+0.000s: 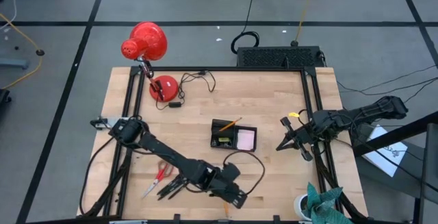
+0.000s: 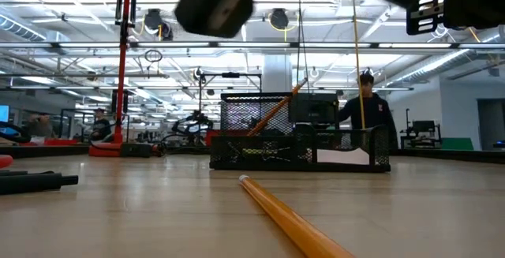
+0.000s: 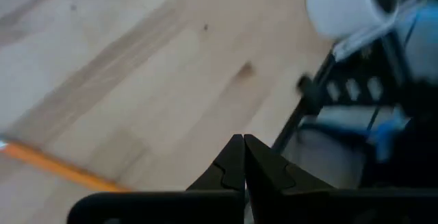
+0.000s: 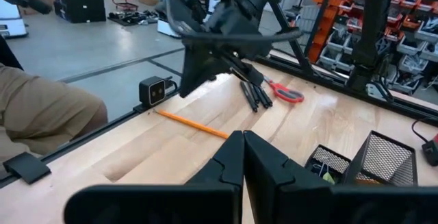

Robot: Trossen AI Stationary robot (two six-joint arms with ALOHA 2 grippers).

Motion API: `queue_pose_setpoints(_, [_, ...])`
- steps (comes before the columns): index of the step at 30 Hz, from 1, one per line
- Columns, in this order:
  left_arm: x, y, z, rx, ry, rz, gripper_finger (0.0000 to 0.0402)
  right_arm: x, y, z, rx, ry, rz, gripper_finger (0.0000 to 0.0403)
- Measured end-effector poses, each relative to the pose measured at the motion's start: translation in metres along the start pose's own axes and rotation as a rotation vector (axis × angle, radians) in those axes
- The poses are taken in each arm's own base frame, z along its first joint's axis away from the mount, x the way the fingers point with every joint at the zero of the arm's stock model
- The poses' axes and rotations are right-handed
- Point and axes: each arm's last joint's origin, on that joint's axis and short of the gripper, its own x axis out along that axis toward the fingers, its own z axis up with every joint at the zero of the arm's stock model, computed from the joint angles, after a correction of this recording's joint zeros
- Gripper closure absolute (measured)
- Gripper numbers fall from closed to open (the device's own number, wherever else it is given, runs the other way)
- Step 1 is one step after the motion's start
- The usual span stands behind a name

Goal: Pick and place office supplies into organizer
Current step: Put the orange pencil into the desk organizer

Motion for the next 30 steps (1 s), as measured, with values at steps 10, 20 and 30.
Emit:
queue_pose_setpoints(10, [-0.004,0.012,-0.021,-0.360,0.005,0.166,0.0333,0.000,0.000,0.000,-0.001,0.002,0.001,0.0403])
queue_pose_setpoints(20, [0.005,0.036,-0.017,-0.442,0.015,0.289,0.0203,0.000,0.000,0.002,-0.009,-0.016,-0.002,0.0403])
queue_pose_setpoints(30, [0.017,0.064,0.018,-0.518,0.135,0.351,0.0188,0.000,0.000,0.003,-0.008,-0.027,-0.003,0.0403])
